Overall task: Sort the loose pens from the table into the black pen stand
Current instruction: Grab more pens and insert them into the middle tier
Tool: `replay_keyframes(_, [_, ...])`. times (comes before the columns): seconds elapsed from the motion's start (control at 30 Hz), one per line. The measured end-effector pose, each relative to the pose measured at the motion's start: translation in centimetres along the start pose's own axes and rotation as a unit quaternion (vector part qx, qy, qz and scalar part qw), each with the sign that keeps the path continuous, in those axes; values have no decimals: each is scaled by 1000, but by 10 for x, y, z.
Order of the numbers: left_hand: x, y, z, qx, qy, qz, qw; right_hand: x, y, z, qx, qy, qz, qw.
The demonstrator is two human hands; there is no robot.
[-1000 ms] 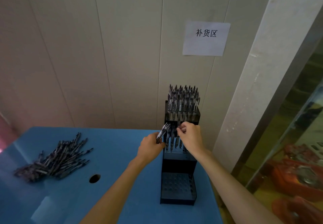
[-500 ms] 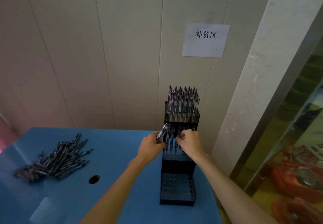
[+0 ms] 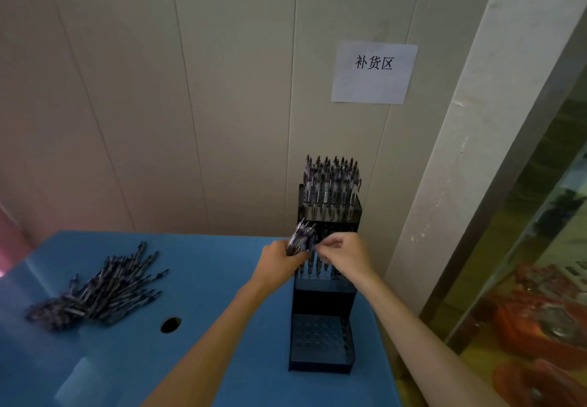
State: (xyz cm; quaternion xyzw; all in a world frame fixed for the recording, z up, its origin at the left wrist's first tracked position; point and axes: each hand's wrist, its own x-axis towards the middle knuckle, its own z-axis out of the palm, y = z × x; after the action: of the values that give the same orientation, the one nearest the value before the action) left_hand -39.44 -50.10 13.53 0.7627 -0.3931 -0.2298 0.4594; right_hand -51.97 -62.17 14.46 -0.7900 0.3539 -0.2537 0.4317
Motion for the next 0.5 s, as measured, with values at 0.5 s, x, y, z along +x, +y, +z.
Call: replay_keyframes(0.5, [-6, 19, 8, 13, -30, 26, 999, -11, -7, -7, 203, -73, 33, 976])
